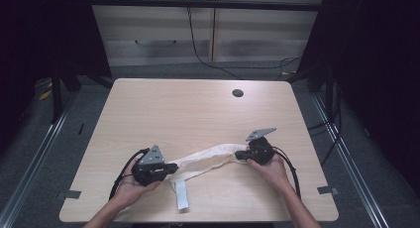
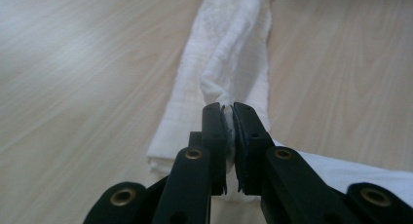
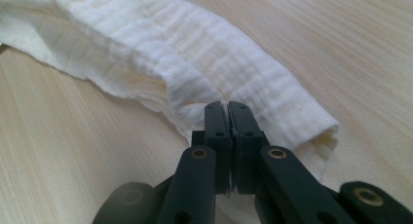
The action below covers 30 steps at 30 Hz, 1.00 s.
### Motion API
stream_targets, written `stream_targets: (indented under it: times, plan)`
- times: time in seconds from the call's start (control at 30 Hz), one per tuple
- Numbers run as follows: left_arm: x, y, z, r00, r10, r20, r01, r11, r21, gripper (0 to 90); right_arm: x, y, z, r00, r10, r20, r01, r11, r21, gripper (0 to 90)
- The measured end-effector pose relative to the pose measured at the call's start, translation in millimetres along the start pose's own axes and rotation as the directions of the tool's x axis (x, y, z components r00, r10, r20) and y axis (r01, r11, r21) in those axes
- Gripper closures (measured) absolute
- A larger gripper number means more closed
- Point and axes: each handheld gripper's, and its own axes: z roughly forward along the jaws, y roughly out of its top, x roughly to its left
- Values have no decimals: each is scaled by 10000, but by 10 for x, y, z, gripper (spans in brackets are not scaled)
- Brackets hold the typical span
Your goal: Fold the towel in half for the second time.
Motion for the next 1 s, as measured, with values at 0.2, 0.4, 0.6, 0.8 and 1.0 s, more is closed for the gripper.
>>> stream_targets:
  times: [0.2, 0.4, 0.6, 0.8, 1.0]
  plan:
    - [-91, -120, 170, 9984, 401, 406, -422, 9977, 535, 845, -3, -7, 2, 10000, 64, -53, -64, 9999, -80, 875]
    - [13, -157, 134, 9985, 461, -308, -441, 9971, 615, 847, -27, -20, -50, 9989, -143, 439, 143, 9999, 6, 875]
    - [126, -131, 149, 9965, 358, -749, -301, 9967, 760, 848, 18, -71, -150, 9905, -227, 1354, 230, 9997, -3, 877]
    - [219, -142, 153, 9967, -83, -806, 128, 9984, 551, 847, 66, -132, -258, 9918, -76, 1277, 111, 9996, -268, 877]
    - [249, -143, 145, 9974, -59, -714, 106, 9978, 649, 847, 194, -302, -336, 9953, -125, 962, 165, 9990, -412, 876]
